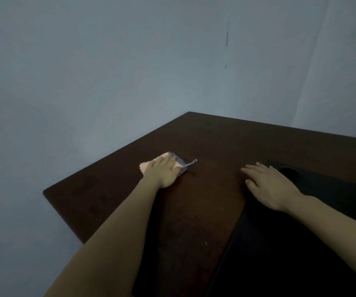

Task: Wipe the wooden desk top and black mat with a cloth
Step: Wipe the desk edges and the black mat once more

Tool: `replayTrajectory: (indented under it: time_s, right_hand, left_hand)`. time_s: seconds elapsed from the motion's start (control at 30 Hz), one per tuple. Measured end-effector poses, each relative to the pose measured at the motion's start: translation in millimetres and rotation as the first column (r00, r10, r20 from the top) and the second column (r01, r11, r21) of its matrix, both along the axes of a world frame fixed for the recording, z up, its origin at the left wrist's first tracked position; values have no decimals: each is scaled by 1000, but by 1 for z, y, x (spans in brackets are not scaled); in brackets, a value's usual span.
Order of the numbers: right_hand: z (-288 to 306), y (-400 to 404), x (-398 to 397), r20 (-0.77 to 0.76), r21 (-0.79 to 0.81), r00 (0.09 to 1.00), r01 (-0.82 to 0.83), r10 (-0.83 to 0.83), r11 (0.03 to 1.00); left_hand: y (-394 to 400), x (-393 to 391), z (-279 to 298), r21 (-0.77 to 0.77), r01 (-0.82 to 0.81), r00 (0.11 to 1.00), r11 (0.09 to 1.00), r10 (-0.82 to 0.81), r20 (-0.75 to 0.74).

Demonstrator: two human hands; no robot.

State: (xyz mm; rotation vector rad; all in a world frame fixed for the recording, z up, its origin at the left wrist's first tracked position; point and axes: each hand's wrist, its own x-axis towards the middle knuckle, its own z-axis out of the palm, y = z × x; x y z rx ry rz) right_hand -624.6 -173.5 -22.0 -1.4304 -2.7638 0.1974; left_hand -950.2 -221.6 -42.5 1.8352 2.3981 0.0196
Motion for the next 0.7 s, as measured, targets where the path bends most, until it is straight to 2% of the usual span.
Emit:
replayTrajectory:
  time_s: [0.1, 0.23, 0.33, 0.43, 0.53, 0.6, 0.7]
  right_hand:
    - [-6, 1, 19, 3, -27, 999, 39, -39, 999]
    - [-10, 1, 8, -118, -58, 990, 68, -74, 996]
    - [-11, -8, -9, -164, -66, 986, 33, -43, 997]
    - [-11, -23, -16, -167, -48, 986, -35, 27, 998]
    - [-8, -37, -13, -142, -24, 987, -77, 73, 997]
    - [-7, -45, -11, -118, -32, 988, -100, 95, 995]
    - [-8, -59, -25, -128, -62, 985, -128, 119, 990]
  left_hand:
    - [2, 39, 6, -5, 134, 991, 991, -134, 18]
    - [-39, 93, 1, 8, 409, 912, 912, -409, 26]
    - [-64, 82, 1, 37, 452, 891, 891, -453, 38]
    - [-74, 27, 9, 36, 331, 942, 943, -333, 38]
    - [-85, -50, 2, 44, 62, 998, 997, -62, -3]
    - [-97, -84, -6, 28, -84, 996, 996, 85, -21]
    - [-114, -74, -11, 27, -94, 995, 995, 95, -21]
